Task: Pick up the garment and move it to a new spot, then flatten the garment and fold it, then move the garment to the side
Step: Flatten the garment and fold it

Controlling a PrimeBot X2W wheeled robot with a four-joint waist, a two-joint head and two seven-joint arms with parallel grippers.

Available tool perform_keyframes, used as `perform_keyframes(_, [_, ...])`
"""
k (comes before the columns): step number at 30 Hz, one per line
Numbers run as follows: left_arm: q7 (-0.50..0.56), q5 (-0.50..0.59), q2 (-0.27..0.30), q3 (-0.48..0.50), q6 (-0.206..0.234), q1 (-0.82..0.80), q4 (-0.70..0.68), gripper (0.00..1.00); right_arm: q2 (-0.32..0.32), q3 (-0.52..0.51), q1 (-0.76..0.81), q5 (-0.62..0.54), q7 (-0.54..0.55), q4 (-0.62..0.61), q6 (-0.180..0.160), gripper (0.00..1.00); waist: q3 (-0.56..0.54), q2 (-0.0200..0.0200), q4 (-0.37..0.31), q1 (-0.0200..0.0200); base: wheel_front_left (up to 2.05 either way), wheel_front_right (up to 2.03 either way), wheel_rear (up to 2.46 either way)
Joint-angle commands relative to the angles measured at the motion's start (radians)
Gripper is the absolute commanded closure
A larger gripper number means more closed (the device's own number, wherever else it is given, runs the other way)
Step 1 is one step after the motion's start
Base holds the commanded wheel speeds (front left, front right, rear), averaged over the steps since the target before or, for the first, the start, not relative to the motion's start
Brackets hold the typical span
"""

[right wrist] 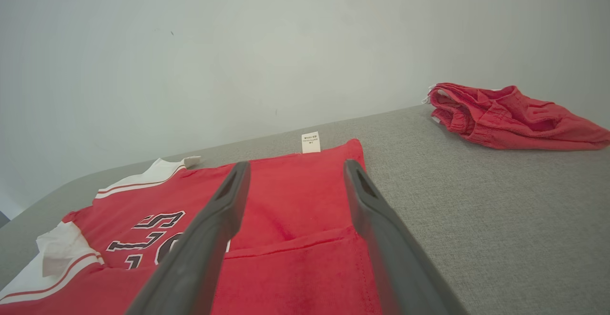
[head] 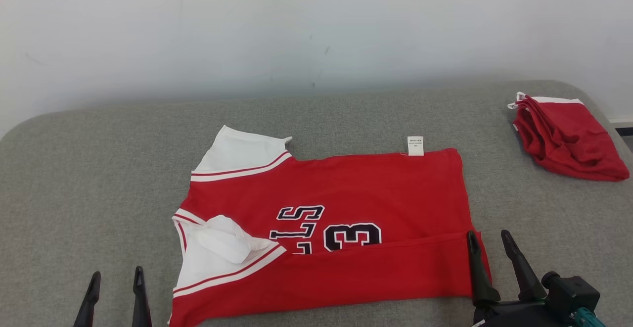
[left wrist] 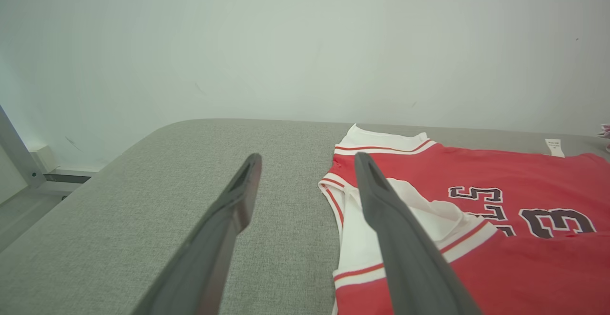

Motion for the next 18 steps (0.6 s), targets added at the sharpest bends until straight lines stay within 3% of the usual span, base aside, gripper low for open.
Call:
perform_keyframes(1, [-0.003, 0.006, -0.006, 0.007, -0.007, 0.013, 0.003, 0.00, 0.008, -0.002, -0.001, -0.010, -0.003, -0.004, -0.003, 0.00, 0.001, 0.0000, 0.002, 0.0000, 0.00, 0.00, 0.00])
perform_keyframes(18, [-0.003, 0.030, 0.016, 0.016, -0.023, -0.003, 0.014, 0.00, 0.017, -0.009, -0.009, -0.028, -0.004, -0.006, -0.003, 0.00, 0.011, 0.0000, -0.003, 0.0000, 0.00, 0.00, 0.00])
